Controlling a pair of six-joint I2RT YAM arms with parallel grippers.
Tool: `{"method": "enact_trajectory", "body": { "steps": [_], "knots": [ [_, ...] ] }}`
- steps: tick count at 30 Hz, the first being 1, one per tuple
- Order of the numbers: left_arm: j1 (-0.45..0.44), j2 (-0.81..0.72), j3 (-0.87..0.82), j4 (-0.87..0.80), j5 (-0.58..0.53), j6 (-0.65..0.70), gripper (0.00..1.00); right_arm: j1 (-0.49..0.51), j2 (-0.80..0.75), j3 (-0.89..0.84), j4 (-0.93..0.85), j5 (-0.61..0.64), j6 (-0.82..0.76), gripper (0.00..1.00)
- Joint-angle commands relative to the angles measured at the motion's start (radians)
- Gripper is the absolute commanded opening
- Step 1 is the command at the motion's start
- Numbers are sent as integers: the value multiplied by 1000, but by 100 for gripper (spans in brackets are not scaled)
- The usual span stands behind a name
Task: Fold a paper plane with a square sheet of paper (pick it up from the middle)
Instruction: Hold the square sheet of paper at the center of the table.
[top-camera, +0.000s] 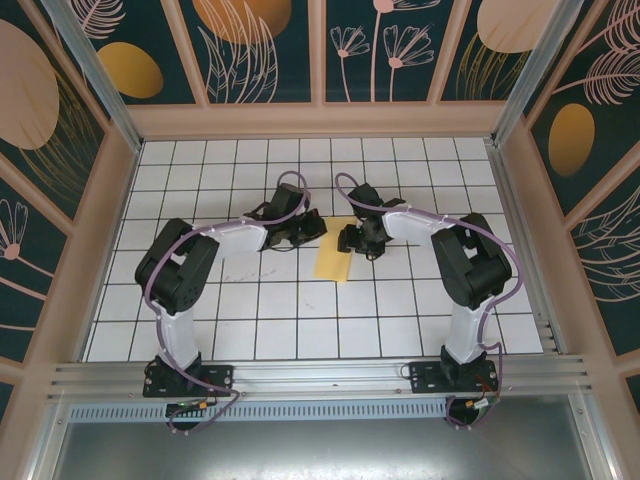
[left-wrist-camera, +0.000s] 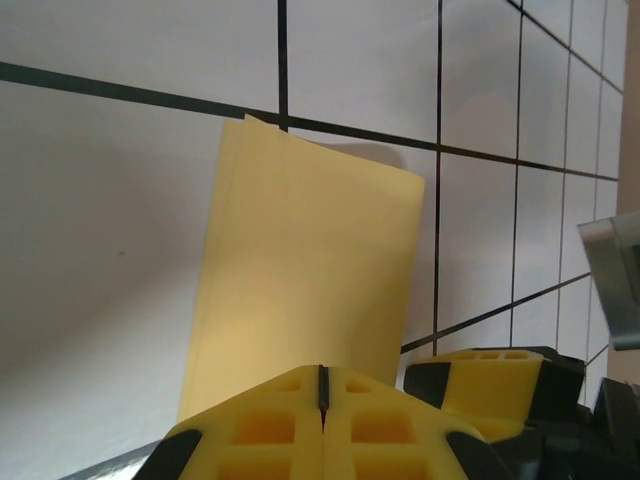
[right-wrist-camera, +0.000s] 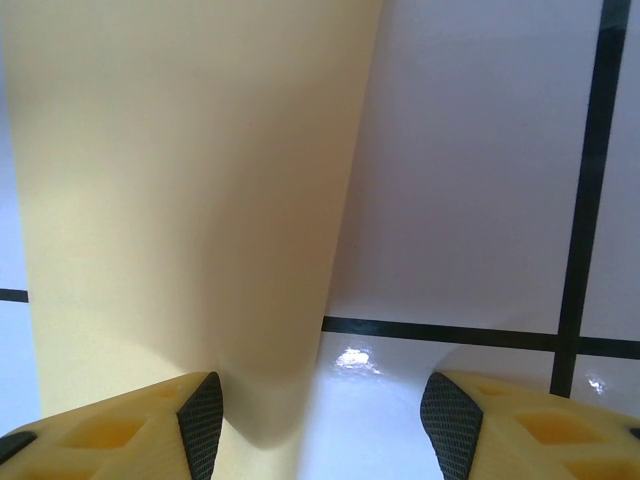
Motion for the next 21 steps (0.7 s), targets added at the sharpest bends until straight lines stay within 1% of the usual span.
{"method": "enact_trajectory", "body": {
  "steps": [1, 8, 21],
  "knots": [
    [-10, 32, 41, -70, 9, 23, 0, -14, 62, -22, -42, 75, -9, 61],
    [-29, 85, 89, -136, 0, 48, 0, -13, 64, -26, -36, 72, -8, 61],
    [-31, 144, 91, -209, -65, 62, 0, -11, 57, -25, -35, 77, -8, 61]
  ]
}}
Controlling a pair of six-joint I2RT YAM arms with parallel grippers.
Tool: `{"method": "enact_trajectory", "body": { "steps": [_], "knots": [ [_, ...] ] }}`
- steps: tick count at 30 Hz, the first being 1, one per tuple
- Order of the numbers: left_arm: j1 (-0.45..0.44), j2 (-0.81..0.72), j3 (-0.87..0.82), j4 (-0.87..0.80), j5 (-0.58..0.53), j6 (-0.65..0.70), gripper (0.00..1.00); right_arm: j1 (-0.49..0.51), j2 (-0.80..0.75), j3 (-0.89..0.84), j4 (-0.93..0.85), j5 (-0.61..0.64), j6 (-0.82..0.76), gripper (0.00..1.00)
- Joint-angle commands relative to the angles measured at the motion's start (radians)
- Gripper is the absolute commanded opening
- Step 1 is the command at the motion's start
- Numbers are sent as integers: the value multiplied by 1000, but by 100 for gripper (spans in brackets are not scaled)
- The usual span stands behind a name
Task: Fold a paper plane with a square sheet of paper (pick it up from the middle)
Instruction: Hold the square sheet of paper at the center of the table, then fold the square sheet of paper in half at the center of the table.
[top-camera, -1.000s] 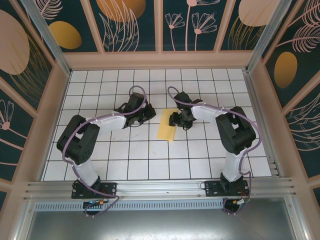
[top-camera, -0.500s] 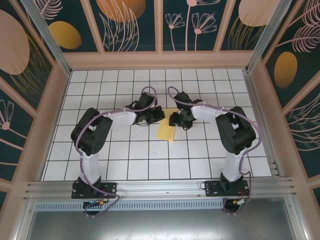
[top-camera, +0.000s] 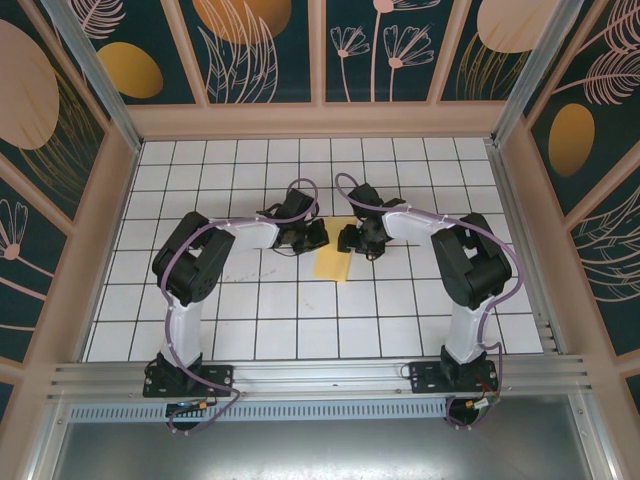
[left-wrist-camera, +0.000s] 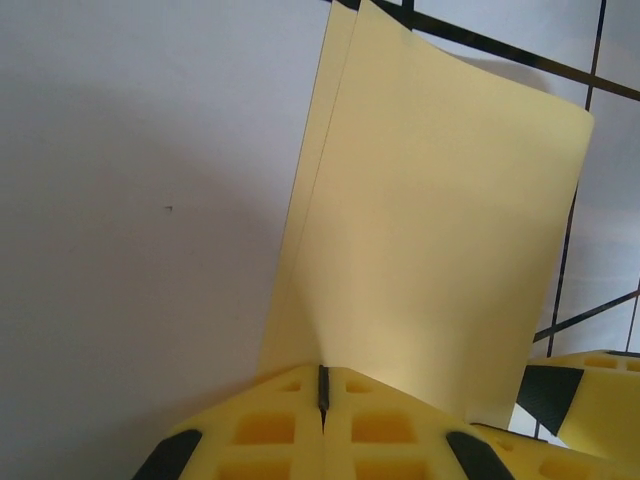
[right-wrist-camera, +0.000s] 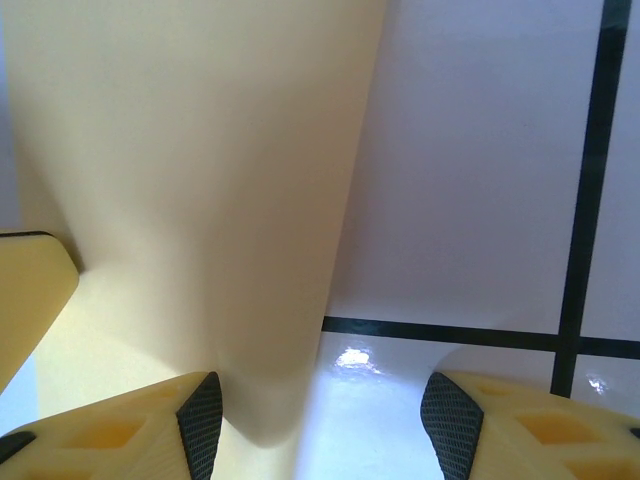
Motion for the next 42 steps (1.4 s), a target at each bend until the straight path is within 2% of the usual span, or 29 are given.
{"method": "enact_trajectory", "body": {
  "steps": [1, 6, 12, 14, 16, 20, 22, 25, 31, 42],
  "knots": [
    [-6, 40, 7, -68, -41, 30, 0, -11, 52, -22, -34, 76, -7, 62],
    [-7, 43, -16, -62, -43, 35, 0, -11, -18, -5, 9, 57, 1, 65],
    [-7, 37, -27, -52, -35, 41, 0, -68, -245, -81, 155, -31, 48, 70],
    [-8, 36, -26, -52, -34, 41, 0, -104, -304, -154, 257, -175, 64, 61],
    [-8, 34, -28, -49, -32, 42, 0, -125, -334, -232, 383, -334, 108, 42],
    [-8, 31, -33, -46, -32, 41, 0, -123, -314, -313, 527, -440, 194, 17],
    [-8, 32, -33, -43, -27, 40, 0, -119, -291, -325, 584, -484, 221, 10],
    [-7, 30, -33, -44, -28, 41, 0, -102, -259, -322, 583, -474, 220, 9],
    [-7, 32, -33, -45, -24, 43, 0, -97, -184, -359, 625, -532, 225, 6],
    [-7, 33, -41, -40, -22, 43, 0, -106, -131, -453, 592, -462, 146, 6]
  ]
}}
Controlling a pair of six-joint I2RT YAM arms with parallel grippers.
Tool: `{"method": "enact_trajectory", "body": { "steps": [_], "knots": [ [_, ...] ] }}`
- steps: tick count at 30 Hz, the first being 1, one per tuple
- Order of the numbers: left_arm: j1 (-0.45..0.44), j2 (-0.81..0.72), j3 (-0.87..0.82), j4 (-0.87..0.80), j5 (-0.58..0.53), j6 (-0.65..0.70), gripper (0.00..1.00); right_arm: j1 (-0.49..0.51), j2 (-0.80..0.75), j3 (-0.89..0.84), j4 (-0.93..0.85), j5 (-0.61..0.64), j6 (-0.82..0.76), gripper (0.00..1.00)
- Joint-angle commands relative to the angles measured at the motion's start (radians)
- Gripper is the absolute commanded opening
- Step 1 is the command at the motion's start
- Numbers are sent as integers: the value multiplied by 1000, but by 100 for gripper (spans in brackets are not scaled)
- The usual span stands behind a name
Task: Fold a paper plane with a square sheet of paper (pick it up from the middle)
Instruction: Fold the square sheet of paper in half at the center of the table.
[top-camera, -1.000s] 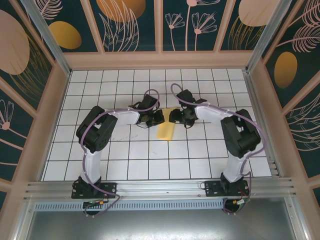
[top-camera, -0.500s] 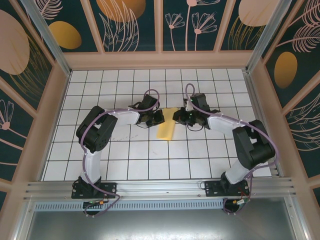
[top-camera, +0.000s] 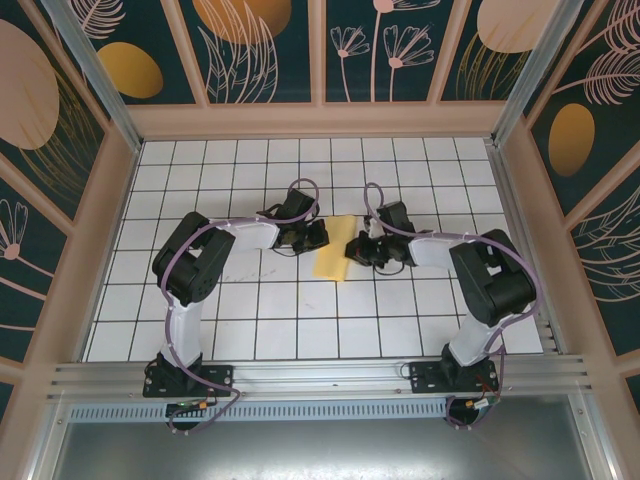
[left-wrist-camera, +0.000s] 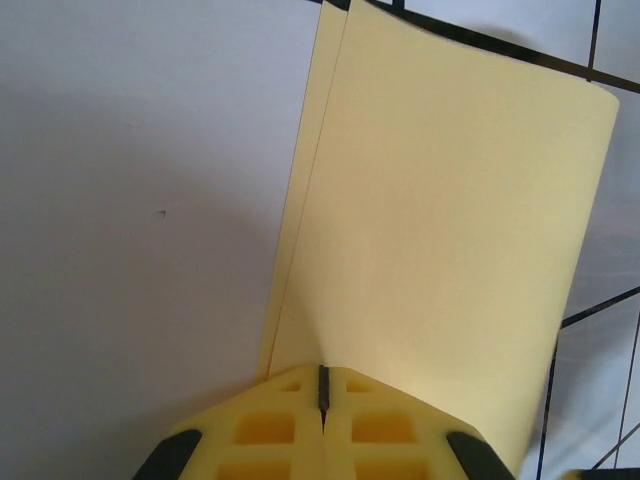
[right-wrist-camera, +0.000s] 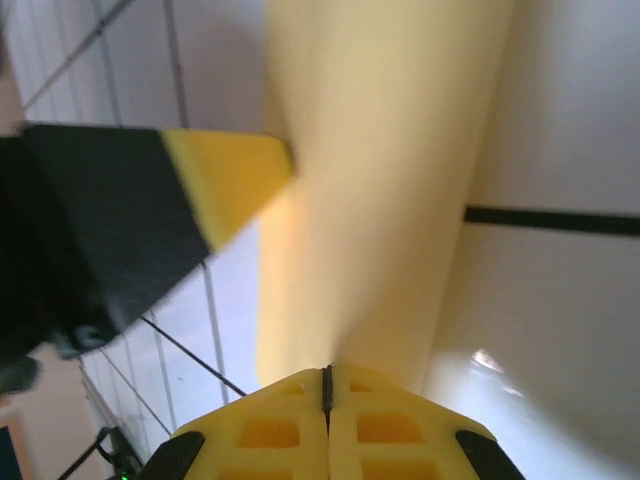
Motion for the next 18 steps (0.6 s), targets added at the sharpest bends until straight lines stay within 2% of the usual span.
{"method": "enact_trajectory", "body": {
  "steps": [1, 6, 10, 15, 18],
  "knots": [
    [-5, 34, -35, -48, -17, 19, 0, -6, 37, -49, 19, 16, -35, 6],
    [-5, 31, -39, -50, -17, 20, 0, -12, 34, -67, 18, 36, -34, 6],
    [-5, 28, -36, -50, -18, 20, 0, -5, -33, -49, 15, 31, -24, 6],
    [-5, 26, -39, -50, -18, 19, 0, 27, -83, -28, 66, -24, -6, 7],
    [-5, 23, -41, -50, -19, 20, 0, 46, -76, -37, 74, -11, 5, 7]
  ]
}}
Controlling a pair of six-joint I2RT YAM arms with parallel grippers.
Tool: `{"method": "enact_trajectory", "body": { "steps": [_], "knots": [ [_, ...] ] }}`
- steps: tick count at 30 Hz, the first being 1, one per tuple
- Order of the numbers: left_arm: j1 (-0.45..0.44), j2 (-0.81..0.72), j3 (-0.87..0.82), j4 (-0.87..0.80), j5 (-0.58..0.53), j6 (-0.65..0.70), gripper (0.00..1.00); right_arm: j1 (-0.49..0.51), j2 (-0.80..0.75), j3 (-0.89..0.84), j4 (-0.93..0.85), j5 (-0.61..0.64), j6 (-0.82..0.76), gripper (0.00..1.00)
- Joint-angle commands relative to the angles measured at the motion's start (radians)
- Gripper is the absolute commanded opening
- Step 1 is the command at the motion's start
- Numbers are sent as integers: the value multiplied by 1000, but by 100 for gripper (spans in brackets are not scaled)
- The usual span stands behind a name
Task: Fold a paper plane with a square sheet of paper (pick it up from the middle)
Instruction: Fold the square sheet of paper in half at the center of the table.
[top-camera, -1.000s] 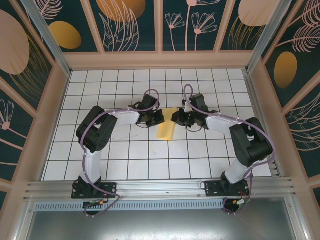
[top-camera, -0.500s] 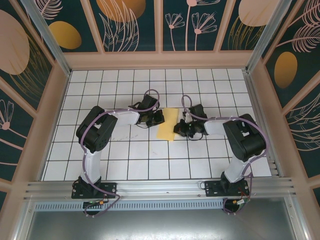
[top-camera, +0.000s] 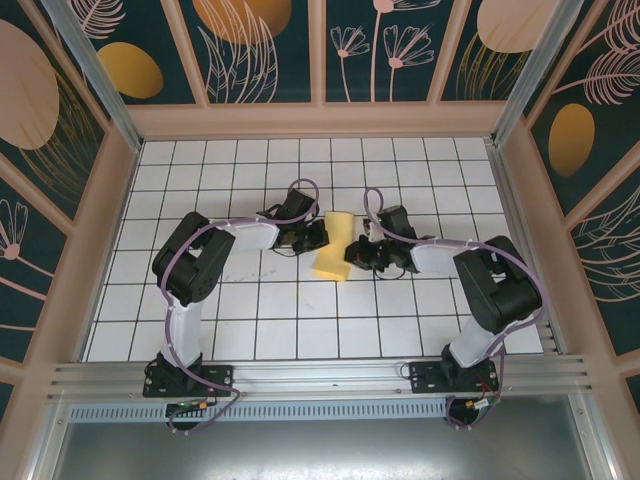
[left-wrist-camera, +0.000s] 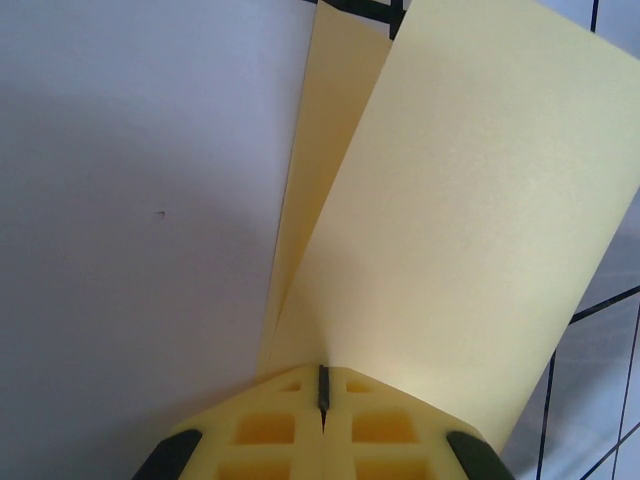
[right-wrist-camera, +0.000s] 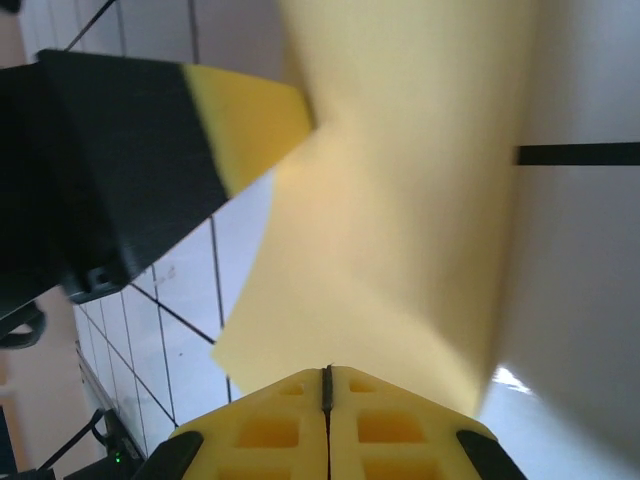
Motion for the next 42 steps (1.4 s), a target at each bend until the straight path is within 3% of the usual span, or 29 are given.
{"method": "enact_trajectory", "body": {
  "steps": [1, 9, 21, 28, 42],
  "knots": [
    [-5, 23, -37, -59, -19, 19, 0, 19, -7, -6, 33, -7, 9, 7],
    [-5, 22, -39, -54, -20, 19, 0, 30, 44, -116, 71, 5, -1, 6],
    [-5, 22, -39, -56, -20, 18, 0, 36, -44, -128, 121, -67, 6, 7],
    [-6, 22, -39, -53, -18, 17, 0, 44, 37, -162, 119, -52, 0, 6],
    [-6, 17, -42, -53, -20, 16, 0, 65, 6, -116, 43, -1, -35, 6]
  ]
}}
